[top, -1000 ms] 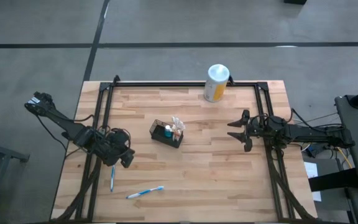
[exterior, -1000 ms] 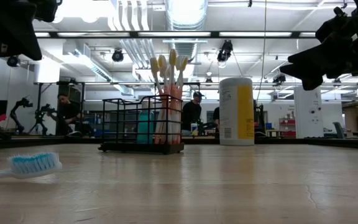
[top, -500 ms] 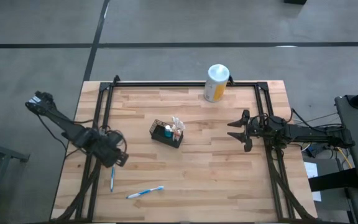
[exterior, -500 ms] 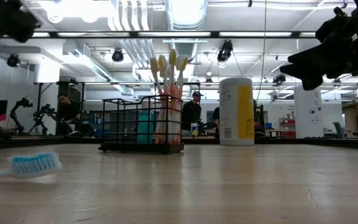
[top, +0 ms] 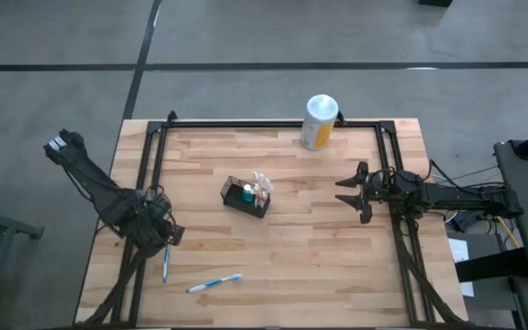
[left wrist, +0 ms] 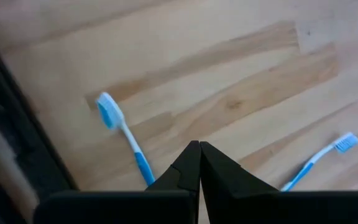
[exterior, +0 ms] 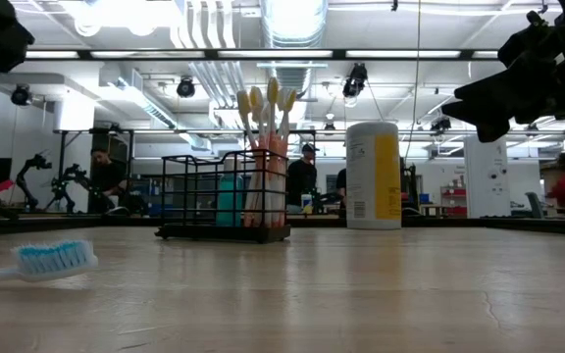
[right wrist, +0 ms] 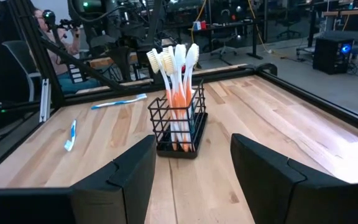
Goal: Pick & Place toothbrushing station
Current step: Put the blue toothbrush into the left section of the wire organizer
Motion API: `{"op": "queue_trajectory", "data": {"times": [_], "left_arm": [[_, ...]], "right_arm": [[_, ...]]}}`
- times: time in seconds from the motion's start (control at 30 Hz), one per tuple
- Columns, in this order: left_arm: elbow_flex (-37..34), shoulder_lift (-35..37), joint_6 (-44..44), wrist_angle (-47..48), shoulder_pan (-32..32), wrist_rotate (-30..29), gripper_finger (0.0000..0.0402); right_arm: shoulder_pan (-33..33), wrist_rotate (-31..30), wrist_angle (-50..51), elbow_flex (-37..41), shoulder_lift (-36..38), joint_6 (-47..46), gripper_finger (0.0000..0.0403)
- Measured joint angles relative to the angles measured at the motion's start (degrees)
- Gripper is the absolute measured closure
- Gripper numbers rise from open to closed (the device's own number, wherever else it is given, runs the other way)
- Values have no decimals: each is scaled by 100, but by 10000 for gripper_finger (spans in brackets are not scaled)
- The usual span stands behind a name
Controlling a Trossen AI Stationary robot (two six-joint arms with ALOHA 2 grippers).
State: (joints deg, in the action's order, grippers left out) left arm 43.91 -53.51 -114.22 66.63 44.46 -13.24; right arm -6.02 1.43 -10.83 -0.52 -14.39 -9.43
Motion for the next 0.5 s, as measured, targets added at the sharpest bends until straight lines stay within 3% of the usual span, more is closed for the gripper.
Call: {"op": "queue_trajectory", "data": {"times": [0.33,0.5], "left_arm": [[-1132,-106,-1087,-1692,550,-21,392],[-1238,-106,-1183,-1716,551,48,392]], "right_arm": [[-2,0,0,-1,-2,0,199],[-2,0,0,-1,0,0,199]]}}
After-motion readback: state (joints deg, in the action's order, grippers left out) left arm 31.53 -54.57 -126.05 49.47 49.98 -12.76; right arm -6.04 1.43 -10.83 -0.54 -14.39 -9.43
